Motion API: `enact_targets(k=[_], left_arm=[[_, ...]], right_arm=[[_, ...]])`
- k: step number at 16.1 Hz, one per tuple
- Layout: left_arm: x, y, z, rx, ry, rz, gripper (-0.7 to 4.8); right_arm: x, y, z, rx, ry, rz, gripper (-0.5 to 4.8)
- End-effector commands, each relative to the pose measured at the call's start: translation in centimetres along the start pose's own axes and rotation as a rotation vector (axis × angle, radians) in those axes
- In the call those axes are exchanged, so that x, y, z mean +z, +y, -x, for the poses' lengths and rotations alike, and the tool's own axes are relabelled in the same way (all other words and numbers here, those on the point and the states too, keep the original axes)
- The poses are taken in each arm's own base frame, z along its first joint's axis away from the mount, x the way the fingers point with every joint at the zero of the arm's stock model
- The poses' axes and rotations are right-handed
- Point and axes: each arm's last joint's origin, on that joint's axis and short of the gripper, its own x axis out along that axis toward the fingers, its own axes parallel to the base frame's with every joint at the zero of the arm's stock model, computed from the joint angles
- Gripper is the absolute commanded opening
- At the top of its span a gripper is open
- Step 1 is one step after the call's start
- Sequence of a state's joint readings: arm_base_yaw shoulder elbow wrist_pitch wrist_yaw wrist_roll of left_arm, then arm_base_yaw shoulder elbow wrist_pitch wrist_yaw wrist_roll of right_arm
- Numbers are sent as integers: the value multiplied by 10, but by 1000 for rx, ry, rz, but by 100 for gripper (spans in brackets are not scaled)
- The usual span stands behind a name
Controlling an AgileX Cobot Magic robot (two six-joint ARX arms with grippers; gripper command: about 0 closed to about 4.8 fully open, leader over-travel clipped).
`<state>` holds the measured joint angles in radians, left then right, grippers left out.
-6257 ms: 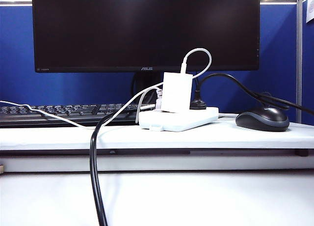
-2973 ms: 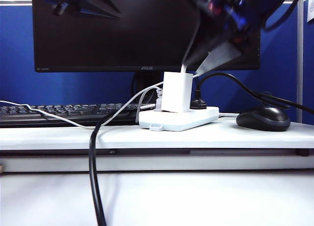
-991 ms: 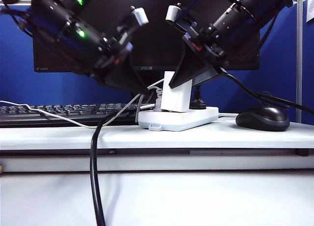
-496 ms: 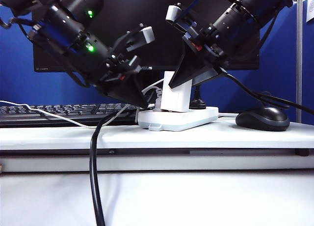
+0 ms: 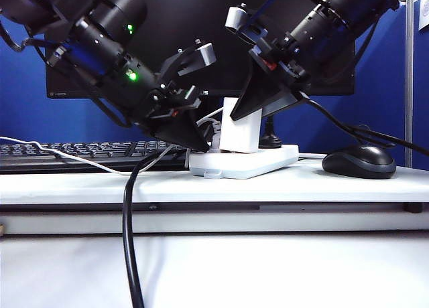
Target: Unplug the white charger from the socket, then place it next to the socket.
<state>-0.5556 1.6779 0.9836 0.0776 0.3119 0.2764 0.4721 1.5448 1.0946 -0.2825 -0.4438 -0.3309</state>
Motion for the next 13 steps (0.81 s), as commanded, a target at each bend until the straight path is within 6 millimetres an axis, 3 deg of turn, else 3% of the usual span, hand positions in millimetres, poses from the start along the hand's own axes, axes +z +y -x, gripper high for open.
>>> enact_targets(k=[1, 5, 7, 9, 13], left_arm=[[-5, -3, -5, -14, 32, 7, -5], [-5, -3, -5, -15, 31, 5, -5], [-5, -3, -5, -15, 32, 5, -5], [-6, -3, -7, -17, 35, 8, -5], [-6, -3, -7, -18, 37, 9, -5]], right_arm=[[9, 3, 1, 28, -57, 27, -2], [16, 5, 10, -9, -99, 90, -1], [19, 5, 13, -14, -123, 32, -1], [20, 6, 17, -52, -114, 142, -1], [21, 8, 19, -57, -119, 86, -1]])
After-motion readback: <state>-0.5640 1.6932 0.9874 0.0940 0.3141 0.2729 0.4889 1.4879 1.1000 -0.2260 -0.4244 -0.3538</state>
